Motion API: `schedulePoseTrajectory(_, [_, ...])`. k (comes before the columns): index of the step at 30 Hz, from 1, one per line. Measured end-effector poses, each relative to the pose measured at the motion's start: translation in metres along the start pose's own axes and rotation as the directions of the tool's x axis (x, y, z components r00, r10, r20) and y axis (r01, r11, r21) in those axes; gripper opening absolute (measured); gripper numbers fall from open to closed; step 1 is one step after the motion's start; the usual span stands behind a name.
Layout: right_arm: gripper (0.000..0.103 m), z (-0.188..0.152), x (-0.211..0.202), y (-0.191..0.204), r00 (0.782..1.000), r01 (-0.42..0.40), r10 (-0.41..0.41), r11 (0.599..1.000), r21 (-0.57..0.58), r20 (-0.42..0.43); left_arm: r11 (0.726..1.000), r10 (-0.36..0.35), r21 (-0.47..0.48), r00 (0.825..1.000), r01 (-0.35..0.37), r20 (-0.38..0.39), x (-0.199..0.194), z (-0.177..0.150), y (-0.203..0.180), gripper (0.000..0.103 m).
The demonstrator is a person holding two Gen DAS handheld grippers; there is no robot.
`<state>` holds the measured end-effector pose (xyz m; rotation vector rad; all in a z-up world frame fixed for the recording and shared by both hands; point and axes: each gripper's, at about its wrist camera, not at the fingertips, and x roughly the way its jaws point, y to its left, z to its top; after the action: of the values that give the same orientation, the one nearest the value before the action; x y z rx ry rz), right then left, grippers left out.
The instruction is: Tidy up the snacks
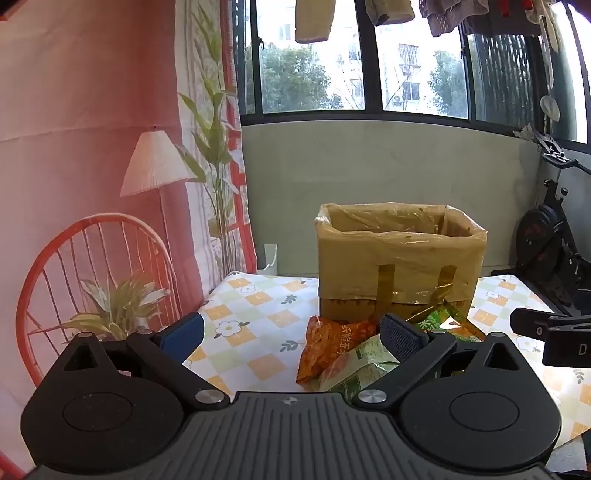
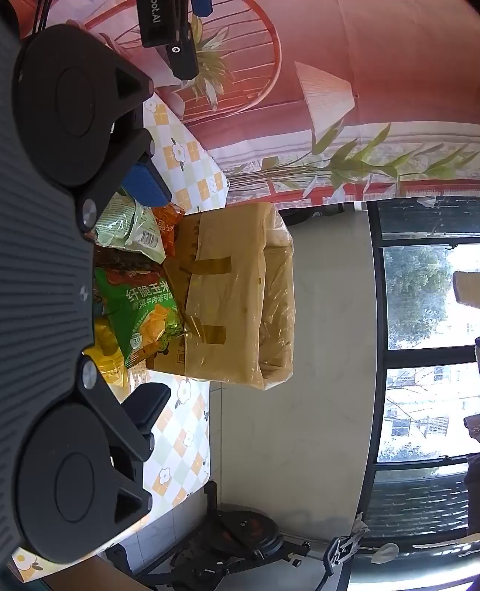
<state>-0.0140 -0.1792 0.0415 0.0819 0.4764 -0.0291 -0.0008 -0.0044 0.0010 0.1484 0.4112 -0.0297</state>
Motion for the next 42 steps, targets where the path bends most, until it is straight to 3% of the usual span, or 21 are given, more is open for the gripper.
schedulePoseTrajectory(17, [0.103, -0.001, -0.001, -0.001, 1.000, -0.001, 0.001, 1.000, 0.001, 0.005, 1.000, -0.023, -0.004, 0.998, 0.023, 0.052, -0.008, 0.001, 0.002, 0.102])
schedulePoseTrajectory(42, [0.103, 0.000, -0.001, -0.002, 1.000, 0.000, 0.000, 1.000, 0.002, 0.005, 0.999, -0.032, -0.011, 0.999, 0.032, 0.043, -0.007, -0.001, 0.001, 0.102])
